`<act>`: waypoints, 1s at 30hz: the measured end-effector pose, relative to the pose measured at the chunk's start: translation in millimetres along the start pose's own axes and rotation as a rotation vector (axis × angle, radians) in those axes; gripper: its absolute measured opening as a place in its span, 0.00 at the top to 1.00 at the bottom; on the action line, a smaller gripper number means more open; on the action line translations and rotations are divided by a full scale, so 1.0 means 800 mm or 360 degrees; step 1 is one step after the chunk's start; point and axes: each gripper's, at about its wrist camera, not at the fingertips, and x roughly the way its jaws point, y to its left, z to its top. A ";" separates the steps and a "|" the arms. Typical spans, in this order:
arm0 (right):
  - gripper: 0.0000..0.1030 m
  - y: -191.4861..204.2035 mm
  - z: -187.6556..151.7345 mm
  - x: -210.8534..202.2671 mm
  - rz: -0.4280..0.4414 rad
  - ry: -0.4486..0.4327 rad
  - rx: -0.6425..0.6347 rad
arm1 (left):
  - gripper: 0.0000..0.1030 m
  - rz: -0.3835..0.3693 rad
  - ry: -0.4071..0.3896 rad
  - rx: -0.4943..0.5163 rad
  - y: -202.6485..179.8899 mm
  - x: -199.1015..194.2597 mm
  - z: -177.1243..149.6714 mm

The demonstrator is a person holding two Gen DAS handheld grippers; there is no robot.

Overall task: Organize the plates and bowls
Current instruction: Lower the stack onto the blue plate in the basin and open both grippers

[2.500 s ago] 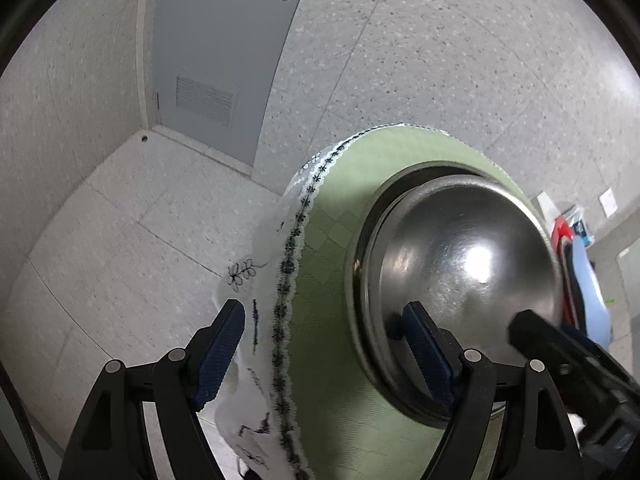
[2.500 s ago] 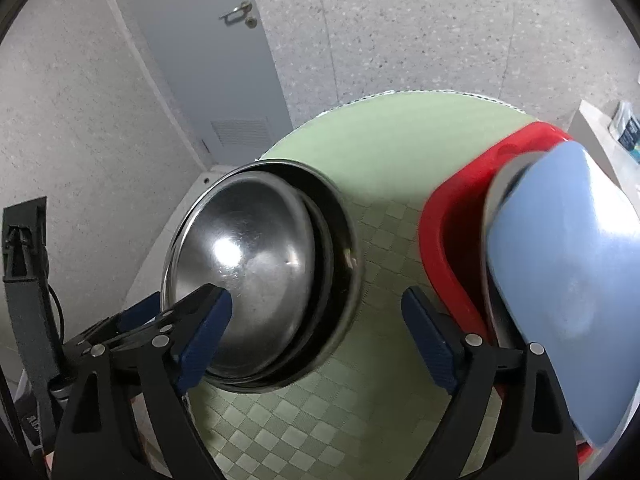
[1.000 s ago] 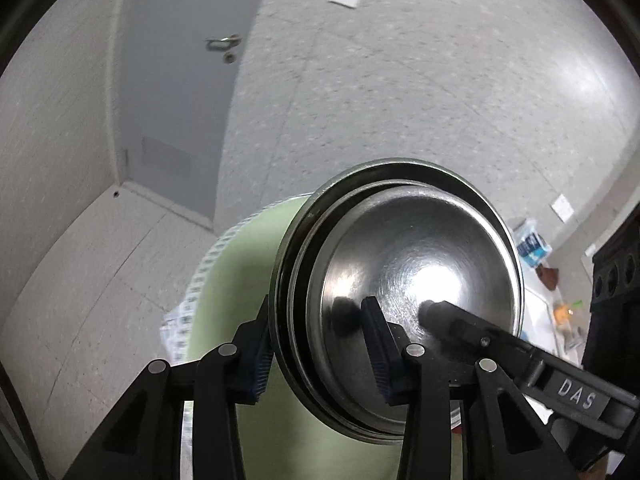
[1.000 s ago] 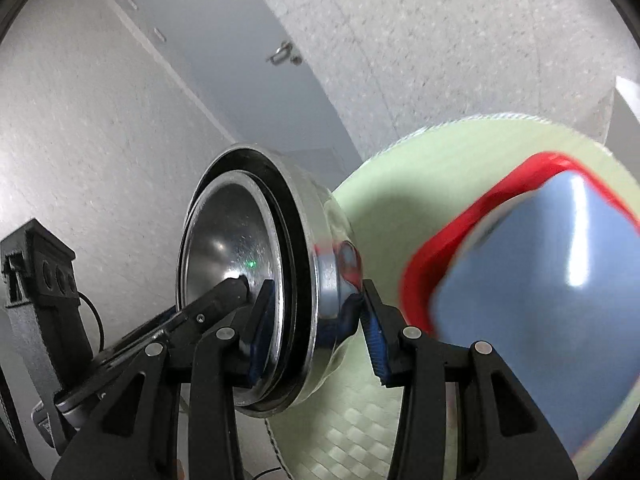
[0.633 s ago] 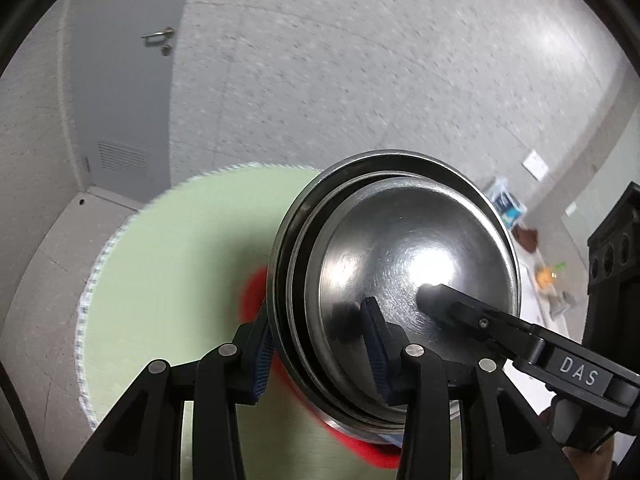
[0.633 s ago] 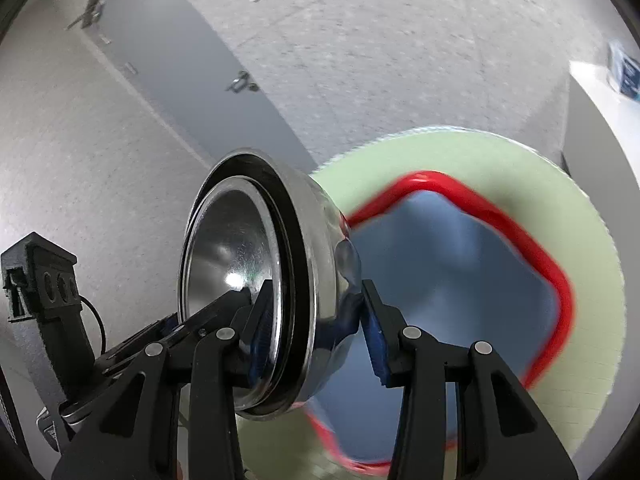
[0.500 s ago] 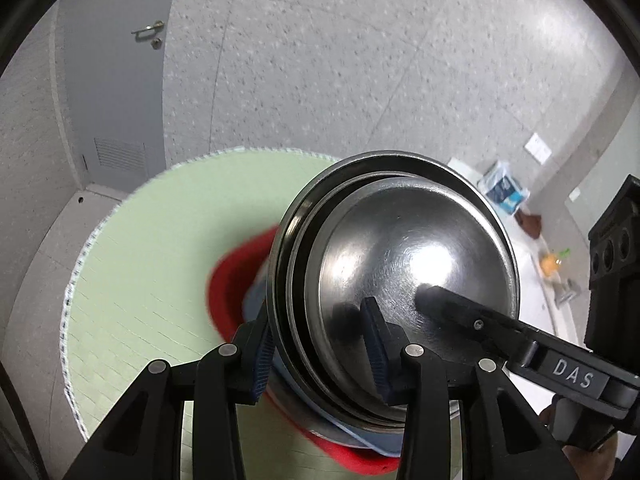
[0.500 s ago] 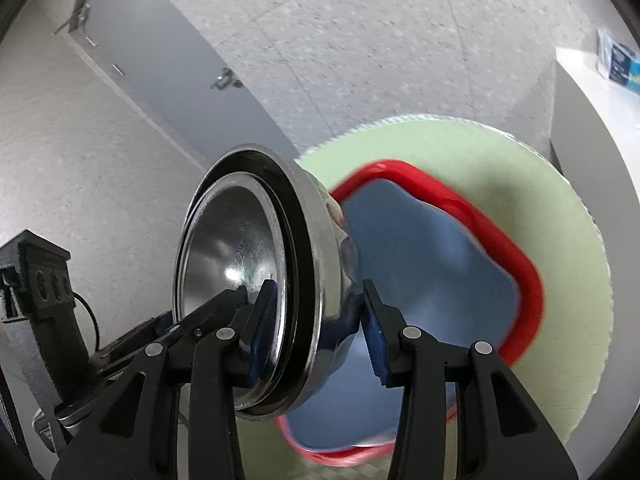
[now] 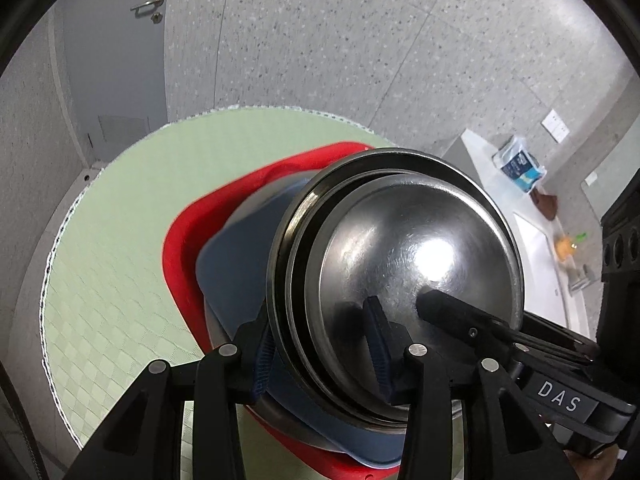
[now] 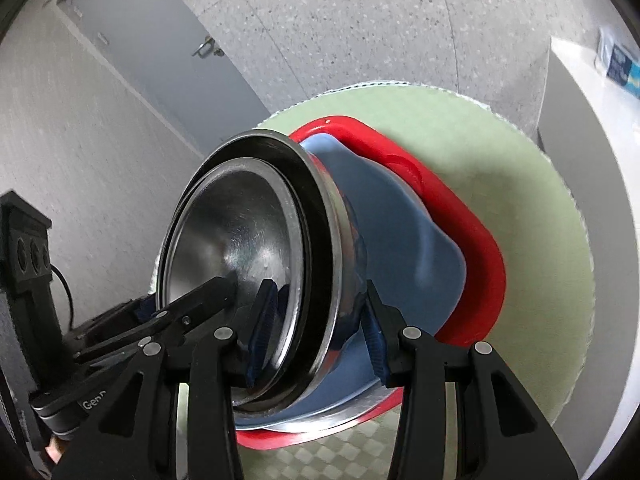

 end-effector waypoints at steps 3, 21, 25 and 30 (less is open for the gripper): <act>0.57 -0.001 -0.001 0.006 -0.0046 0.0016 -0.0041 | 0.65 0.0021 0.0026 0.0003 -0.004 0.014 0.005; 0.36 -0.006 0.018 -0.020 -0.0038 -0.0099 -0.0138 | 0.49 0.0048 -0.0087 -0.0021 0.003 0.003 0.002; 0.33 -0.022 0.024 -0.039 -0.0077 -0.0179 -0.0109 | 0.19 0.0100 -0.0240 -0.0072 0.017 -0.030 -0.007; 0.30 -0.062 0.032 -0.054 -0.0122 -0.0224 -0.0011 | 0.18 0.0199 -0.0291 -0.0159 0.044 -0.042 -0.015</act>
